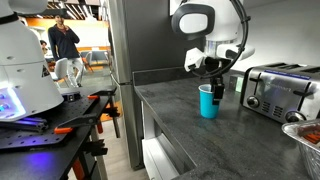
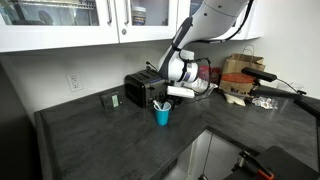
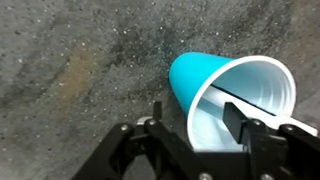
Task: Move the blue cup to the right
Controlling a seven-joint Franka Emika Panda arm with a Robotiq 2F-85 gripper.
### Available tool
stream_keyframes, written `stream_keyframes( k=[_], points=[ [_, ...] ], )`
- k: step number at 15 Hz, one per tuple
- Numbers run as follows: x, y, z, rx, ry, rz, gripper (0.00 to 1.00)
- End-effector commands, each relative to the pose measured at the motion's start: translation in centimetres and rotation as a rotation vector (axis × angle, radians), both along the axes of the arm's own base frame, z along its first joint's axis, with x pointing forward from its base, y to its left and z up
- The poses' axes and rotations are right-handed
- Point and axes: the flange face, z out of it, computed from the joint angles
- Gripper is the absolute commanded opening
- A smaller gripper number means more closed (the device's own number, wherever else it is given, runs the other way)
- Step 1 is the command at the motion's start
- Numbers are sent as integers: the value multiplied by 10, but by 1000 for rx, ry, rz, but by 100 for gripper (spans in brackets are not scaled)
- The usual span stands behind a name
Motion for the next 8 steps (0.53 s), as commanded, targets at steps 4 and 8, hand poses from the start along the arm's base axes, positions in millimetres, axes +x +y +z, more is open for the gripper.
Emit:
stream_keyframes(
  k=[4, 8],
  points=[
    [-12, 5, 35, -34, -1, 11, 100],
    [-26, 13, 56, -45, 32, 93, 100]
  ],
)
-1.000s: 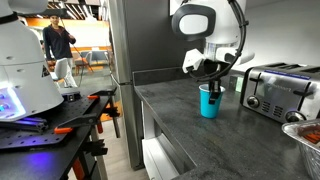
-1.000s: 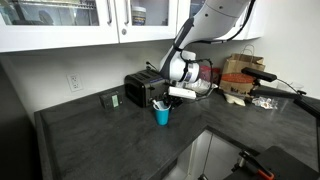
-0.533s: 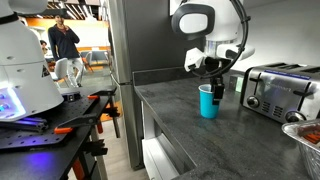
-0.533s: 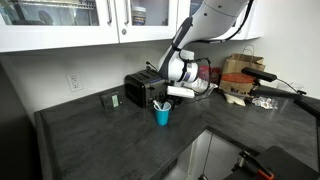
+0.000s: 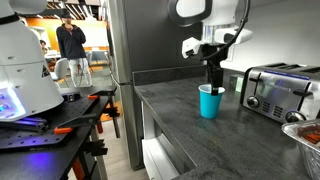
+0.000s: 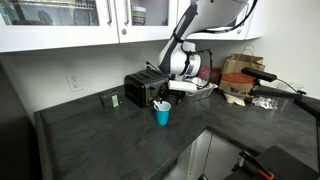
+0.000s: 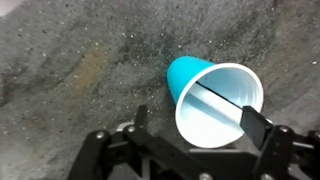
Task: Move the blue cup to the right
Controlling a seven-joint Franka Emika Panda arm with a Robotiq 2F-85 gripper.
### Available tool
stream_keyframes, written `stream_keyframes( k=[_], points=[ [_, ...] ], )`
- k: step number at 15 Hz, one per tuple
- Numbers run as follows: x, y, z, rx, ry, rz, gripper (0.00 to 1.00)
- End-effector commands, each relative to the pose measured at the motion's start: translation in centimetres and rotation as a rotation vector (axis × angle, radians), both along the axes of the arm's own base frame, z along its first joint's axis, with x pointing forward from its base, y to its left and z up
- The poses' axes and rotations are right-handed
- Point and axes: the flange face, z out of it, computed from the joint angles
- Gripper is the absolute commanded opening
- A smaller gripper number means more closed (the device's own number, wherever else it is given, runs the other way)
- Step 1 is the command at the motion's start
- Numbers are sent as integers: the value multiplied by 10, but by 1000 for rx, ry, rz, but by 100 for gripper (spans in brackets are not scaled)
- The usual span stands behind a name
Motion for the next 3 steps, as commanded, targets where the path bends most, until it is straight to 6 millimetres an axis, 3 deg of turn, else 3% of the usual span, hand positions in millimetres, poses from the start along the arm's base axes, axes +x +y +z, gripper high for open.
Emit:
stream_keyframes(
  k=[1, 3],
  points=[
    [-18, 12, 23, -17, 22, 58, 100],
    [-24, 21, 35, -44, 3, 96, 100]
  ],
)
